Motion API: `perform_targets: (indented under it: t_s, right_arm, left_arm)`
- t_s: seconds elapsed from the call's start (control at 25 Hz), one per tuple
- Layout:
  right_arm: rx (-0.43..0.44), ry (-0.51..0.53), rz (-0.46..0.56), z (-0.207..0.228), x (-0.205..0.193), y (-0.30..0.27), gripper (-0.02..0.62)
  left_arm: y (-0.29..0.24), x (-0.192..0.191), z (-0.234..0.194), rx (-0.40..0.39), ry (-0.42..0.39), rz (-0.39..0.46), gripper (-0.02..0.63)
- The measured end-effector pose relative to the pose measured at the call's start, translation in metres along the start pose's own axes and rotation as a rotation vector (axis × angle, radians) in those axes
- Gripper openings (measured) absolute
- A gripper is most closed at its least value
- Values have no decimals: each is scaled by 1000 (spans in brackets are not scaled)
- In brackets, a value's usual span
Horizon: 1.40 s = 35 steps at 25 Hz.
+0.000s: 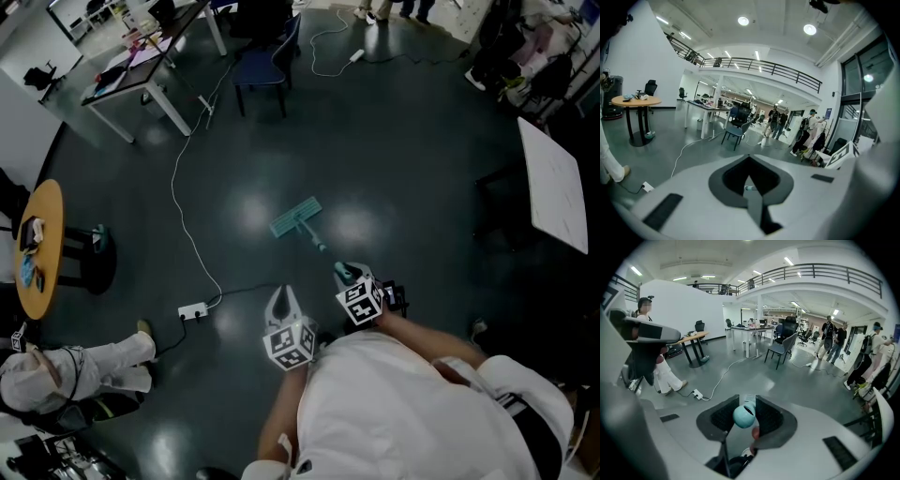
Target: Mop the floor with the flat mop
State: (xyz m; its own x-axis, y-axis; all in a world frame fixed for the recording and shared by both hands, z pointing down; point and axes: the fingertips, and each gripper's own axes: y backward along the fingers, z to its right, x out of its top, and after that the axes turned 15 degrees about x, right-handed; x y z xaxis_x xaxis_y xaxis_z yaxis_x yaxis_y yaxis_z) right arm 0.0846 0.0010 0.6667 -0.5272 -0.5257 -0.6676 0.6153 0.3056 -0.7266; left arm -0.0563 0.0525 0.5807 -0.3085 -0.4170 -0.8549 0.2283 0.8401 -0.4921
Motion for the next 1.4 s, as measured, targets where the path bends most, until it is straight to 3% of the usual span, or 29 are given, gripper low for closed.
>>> perform_targets:
  t_s: [0.48,1.04,1.4]
  right_arm:
    - [14,27,-46,-3,-4,-39,114]
    - [-69,47,-7,83,106,-191,114]
    - [-90,21,-41,110,128,-236,112]
  left_arm:
    - [-21,11,-12,9,15,-15,5]
    - [-55,28,-20,11,15,-37,5]
    - [-63,25,-36,48,26,-46,5]
